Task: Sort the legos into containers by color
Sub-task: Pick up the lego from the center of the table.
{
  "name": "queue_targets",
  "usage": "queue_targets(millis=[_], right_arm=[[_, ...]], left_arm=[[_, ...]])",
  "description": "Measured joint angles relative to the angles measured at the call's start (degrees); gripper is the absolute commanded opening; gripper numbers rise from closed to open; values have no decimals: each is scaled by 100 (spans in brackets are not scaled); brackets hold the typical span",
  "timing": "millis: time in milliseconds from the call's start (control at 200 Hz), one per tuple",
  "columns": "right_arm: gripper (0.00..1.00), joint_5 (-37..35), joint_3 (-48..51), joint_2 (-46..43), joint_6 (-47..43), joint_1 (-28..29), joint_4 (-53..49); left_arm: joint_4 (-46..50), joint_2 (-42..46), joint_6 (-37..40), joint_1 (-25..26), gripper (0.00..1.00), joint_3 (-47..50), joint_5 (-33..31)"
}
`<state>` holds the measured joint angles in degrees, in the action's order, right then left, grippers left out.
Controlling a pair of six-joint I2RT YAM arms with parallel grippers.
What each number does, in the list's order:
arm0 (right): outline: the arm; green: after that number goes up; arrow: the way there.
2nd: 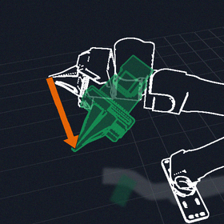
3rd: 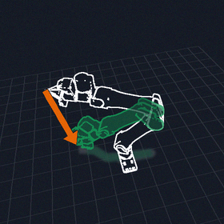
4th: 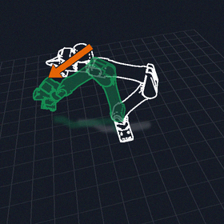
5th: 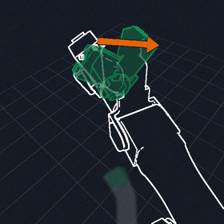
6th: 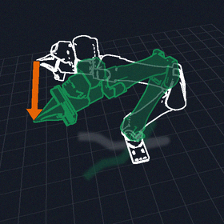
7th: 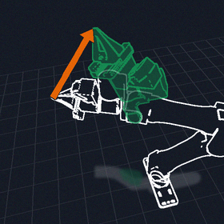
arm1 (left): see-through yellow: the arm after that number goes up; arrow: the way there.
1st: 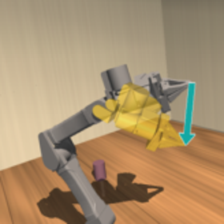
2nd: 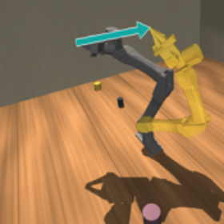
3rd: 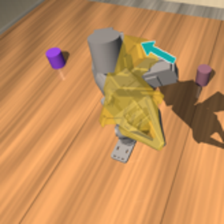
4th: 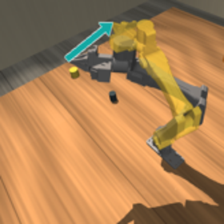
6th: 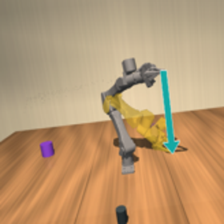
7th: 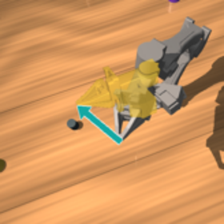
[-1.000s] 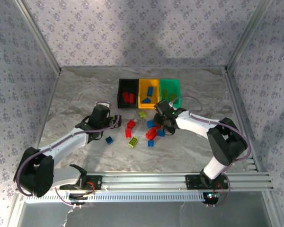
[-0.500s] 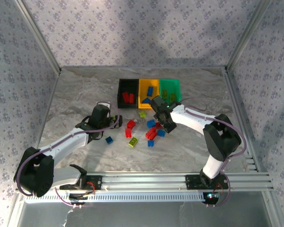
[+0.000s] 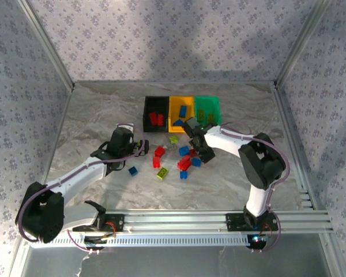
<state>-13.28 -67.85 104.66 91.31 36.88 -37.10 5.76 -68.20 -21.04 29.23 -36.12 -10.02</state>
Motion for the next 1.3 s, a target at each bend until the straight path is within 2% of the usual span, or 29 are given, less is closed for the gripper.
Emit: queue_targets(millis=[465, 540, 635, 650, 695, 880, 1074, 1184, 1299], right_arm=[[48, 20, -221, 238, -24, -68, 321], [38, 20, -164, 238, -37, -81, 350], [35, 20, -144, 219, -125, -94, 365], [31, 20, -144, 216, -131, -98, 367], [28, 22, -144, 212, -190, -105, 372], [27, 31, 31, 37, -284, -166, 474], [26, -269, -63, -365, -514, -149, 157], [26, -514, -636, -437, -868, -81, -151], [27, -675, -1692, -258, -1488, 94, -404]], left_arm=[[2, 61, 0, 0, 100, 9, -94], [2, 61, 0, 0, 100, 9, -120], [2, 61, 0, 0, 100, 9, -133], [2, 61, 0, 0, 100, 9, -136], [2, 61, 0, 0, 100, 9, -138], [2, 61, 0, 0, 100, 9, -201], [4, 85, -2, 0, 100, 9, -330], [0, 184, -17, 0, 99, 76, -439], [7, 243, -101, -52, 99, 155, -553]])
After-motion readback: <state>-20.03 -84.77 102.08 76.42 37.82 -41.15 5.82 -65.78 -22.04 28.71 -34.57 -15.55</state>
